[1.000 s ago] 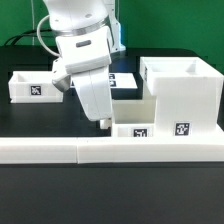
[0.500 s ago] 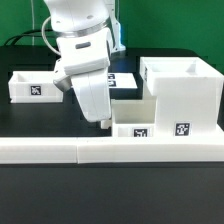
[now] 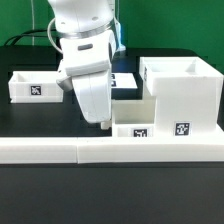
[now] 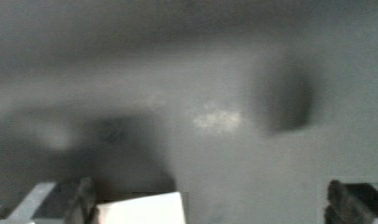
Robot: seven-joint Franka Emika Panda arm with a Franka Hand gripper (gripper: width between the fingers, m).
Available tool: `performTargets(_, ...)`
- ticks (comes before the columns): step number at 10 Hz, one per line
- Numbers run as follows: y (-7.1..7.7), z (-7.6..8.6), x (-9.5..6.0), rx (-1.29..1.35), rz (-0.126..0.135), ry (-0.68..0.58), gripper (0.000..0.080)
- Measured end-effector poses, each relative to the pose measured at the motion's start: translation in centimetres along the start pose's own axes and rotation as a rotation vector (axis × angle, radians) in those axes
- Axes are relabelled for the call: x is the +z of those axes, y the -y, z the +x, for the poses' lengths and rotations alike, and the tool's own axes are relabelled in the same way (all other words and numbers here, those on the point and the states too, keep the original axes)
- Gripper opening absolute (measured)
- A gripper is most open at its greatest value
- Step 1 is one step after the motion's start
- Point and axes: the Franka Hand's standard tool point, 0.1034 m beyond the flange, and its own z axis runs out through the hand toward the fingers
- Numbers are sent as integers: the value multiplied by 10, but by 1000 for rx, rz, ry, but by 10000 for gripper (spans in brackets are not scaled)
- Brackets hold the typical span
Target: Assemble drawer
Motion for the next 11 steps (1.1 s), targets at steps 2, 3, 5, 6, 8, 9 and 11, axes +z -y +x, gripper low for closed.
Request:
performTargets(2, -1, -1, -2, 4, -3, 1, 649)
performTargets(3, -1, -8, -4, -17, -5, 1, 649)
performTargets(5, 1, -32, -6, -51, -1, -1, 649)
performTargets(6, 1, -35, -6, -33, 2, -3, 649)
performTargets(8, 1, -34, -6, -2, 4, -3, 649)
performTargets(9, 2, -34, -6, -1, 5, -3, 649)
performTargets(11, -1, -37, -7, -97, 1, -7, 649)
